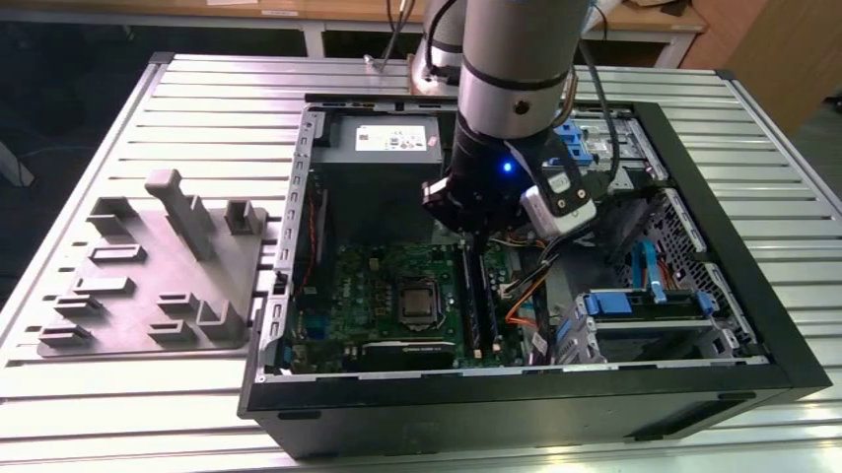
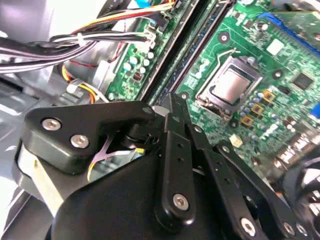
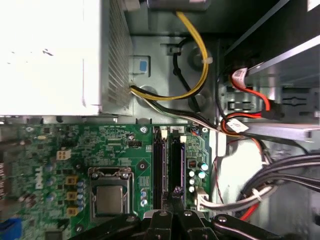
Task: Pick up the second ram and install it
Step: 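Press down the second ram until it locks into place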
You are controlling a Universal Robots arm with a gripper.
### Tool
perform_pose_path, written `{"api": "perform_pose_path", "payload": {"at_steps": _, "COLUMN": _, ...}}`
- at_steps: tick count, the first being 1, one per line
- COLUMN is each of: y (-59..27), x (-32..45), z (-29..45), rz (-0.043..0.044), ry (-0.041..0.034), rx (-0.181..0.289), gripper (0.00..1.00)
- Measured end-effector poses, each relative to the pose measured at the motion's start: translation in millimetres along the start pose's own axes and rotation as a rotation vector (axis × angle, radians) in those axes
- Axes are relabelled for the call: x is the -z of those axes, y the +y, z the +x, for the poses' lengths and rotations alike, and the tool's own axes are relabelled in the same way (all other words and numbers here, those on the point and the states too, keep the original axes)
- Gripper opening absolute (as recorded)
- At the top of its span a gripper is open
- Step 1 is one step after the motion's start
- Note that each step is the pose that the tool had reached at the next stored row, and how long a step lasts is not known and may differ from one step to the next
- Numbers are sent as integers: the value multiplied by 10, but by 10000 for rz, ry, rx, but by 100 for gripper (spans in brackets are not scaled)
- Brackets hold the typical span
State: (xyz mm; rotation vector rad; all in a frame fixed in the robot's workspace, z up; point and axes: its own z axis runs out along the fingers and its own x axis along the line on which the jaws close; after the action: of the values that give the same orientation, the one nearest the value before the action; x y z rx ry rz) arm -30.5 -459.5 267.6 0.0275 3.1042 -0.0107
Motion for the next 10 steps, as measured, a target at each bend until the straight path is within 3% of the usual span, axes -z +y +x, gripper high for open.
{"api": "perform_pose_path", "payload": {"at_steps": 10, "y": 0, "x": 0, "z": 0, "rz": -6, "ry": -2, "rx": -2, "gripper": 10}}
